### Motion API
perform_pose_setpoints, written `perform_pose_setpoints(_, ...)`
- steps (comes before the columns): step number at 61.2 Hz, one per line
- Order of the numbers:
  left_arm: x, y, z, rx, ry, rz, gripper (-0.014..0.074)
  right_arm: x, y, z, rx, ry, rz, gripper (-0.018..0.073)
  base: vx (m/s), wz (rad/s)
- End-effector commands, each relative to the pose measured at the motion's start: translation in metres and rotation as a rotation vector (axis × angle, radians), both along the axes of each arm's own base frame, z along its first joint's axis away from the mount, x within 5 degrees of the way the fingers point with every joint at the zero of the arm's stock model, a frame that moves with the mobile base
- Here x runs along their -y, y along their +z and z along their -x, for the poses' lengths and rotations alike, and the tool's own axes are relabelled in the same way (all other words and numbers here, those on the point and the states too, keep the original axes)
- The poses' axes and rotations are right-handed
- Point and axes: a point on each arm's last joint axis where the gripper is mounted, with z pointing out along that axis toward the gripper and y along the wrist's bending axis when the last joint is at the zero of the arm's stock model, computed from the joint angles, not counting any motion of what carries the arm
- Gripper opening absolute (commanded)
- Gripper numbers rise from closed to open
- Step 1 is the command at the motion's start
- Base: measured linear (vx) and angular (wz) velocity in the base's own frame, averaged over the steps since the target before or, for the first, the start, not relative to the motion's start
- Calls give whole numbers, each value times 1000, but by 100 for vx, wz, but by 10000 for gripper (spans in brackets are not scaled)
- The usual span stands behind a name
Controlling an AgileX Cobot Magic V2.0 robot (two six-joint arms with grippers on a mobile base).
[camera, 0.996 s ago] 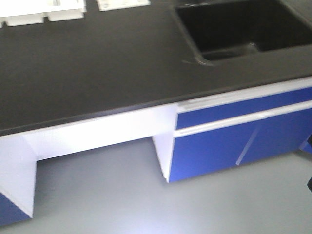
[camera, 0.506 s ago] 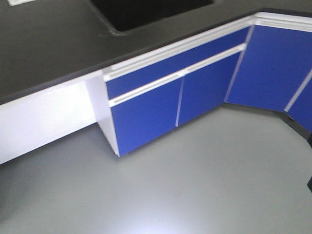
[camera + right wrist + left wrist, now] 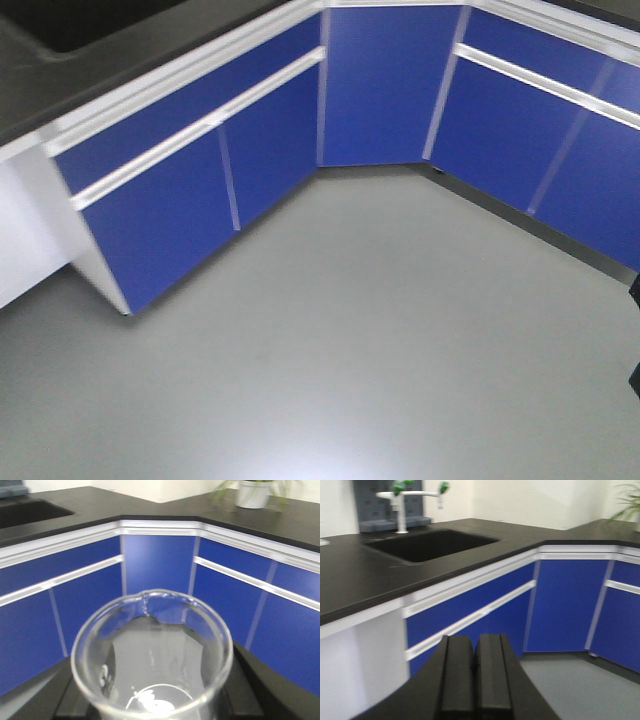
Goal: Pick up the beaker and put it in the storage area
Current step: 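Drive the base to the other bench holding the beaker in the right gripper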
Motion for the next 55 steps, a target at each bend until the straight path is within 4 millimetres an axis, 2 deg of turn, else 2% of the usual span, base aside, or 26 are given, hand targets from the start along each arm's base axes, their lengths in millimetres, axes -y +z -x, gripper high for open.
perform_pose_setpoints(1, 2, 1, 0, 79, -20, 12, -8, 2, 17, -1, 97, -22, 2, 0, -18, -75)
perform_pose_setpoints(34, 2, 1, 0, 79, -20, 12, -8, 2, 17, -1, 97, -22, 2, 0, -15, -82)
perform_pose_setpoints(55, 2, 1, 0, 79, -20, 12, -8, 2, 17, -1, 97, -22, 2, 0, 0, -58)
